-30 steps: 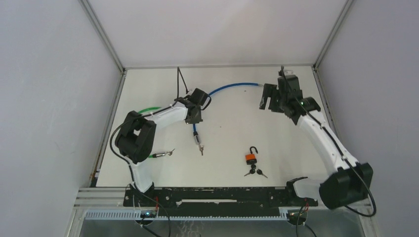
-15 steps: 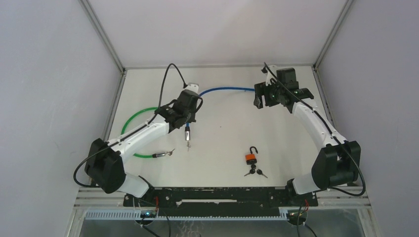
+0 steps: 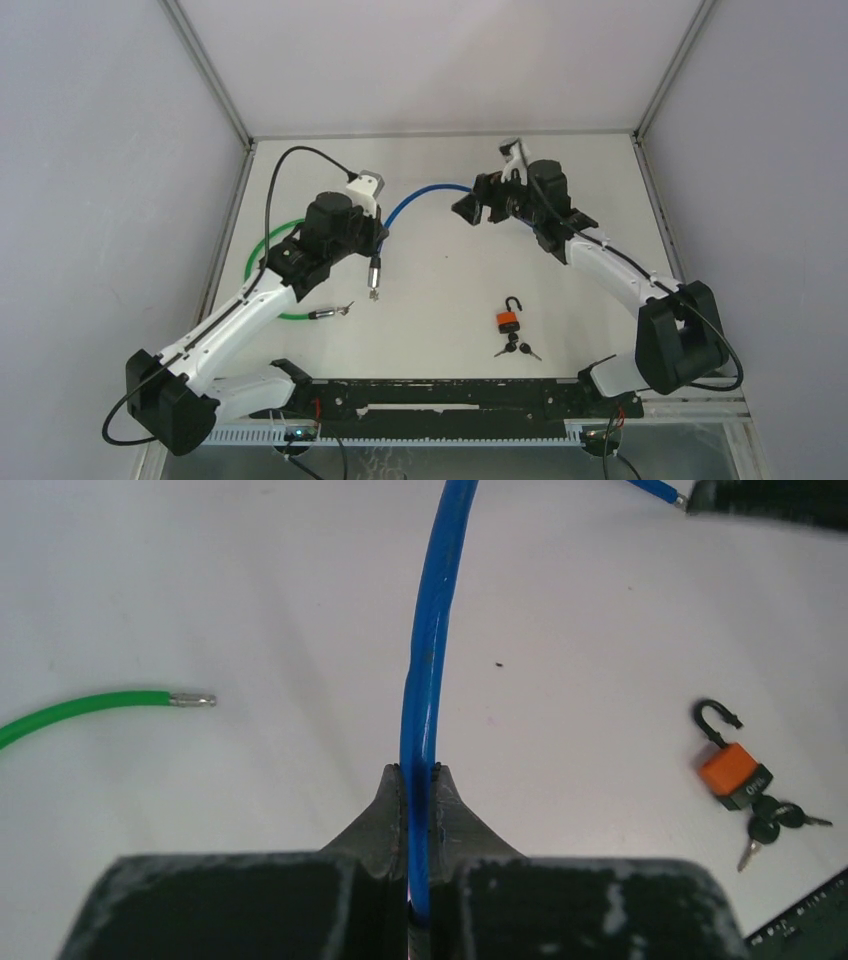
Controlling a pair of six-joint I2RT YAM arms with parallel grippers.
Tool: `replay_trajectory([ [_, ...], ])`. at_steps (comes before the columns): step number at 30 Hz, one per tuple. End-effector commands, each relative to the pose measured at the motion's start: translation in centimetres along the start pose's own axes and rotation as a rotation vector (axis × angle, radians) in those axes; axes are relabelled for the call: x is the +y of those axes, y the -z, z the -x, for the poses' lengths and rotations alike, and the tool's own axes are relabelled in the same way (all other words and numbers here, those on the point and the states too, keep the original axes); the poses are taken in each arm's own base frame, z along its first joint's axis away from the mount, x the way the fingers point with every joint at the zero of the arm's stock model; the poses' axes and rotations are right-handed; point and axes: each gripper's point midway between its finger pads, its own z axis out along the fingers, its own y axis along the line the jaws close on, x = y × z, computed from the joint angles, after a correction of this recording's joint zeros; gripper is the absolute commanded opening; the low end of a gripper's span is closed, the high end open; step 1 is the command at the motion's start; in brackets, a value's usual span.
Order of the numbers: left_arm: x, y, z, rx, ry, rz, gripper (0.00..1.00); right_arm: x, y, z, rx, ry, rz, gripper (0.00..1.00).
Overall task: Lock with the key
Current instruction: Pick up the lock from the center of the board.
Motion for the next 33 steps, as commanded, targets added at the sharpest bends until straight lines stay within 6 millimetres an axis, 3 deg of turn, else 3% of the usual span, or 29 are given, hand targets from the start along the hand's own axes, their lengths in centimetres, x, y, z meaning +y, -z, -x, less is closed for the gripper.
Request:
replay_trajectory([
  [1, -2.0, 0.2, 1.0, -0.075, 0.002, -0.118, 0.00, 3.2, -0.2, 7.9, -0.156, -0.698, 0.113, 0.87],
  [4, -2.6, 0.0, 1.0, -0.080, 0.012, -0.150, 0.00, 4.6, -1.7, 5.3, -0.056, -1.031, 0.108, 0.86],
  [6, -3.3, -0.1, 0.9, -0.083, 0.003, -0.192, 0.00, 6.2, -2.3, 4.7, -0.039, -1.155, 0.157, 0.87],
  [8, -3.3, -0.1, 1.2, -0.107, 0.014, -0.189, 0.00, 8.0, -2.9, 4.7, -0.014, -1.209, 0.197, 0.88],
  [12, -3.2, 0.4, 1.4, -0.143, 0.025, -0.188, 0.00, 10.9, -4.0, 2.5, 0.106, -1.286, 0.207, 0.90],
  [16, -2.9, 0.6, 0.9, -0.143, 0.019, -0.180, 0.00, 11.6, -5.1, 1.6, 0.095, -1.332, 0.175, 0.88],
  [21, -3.5, 1.1, 0.7, -0.144, 0.016, -0.216, 0.00, 10.0, -6.8, 2.0, 0.013, -1.364, 0.137, 0.61],
  [25, -4.0, 1.7, 0.0, -0.129, 0.006, -0.238, 0.00, 9.1, -8.7, 1.8, 0.005, -1.351, 0.121, 0.52],
  [27, -4.1, 1.9, -0.4, -0.123, 0.004, -0.240, 0.00, 9.4, -8.9, 1.9, 0.002, -1.358, 0.145, 0.33],
  [29, -4.0, 2.0, -0.7, -0.118, 0.003, -0.238, 0.00, 9.9, -8.8, 2.0, -0.005, -1.344, 0.150, 0.05],
  [30, -3.9, 2.0, -0.7, -0.114, 0.006, -0.226, 0.00, 10.0, -8.7, 2.2, -0.020, -1.332, 0.152, 0.00],
  [33, -2.7, 1.8, -1.0, -0.089, 0.020, -0.150, 0.00, 10.2, -8.2, 2.5, -0.038, -1.321, 0.161, 0.00],
])
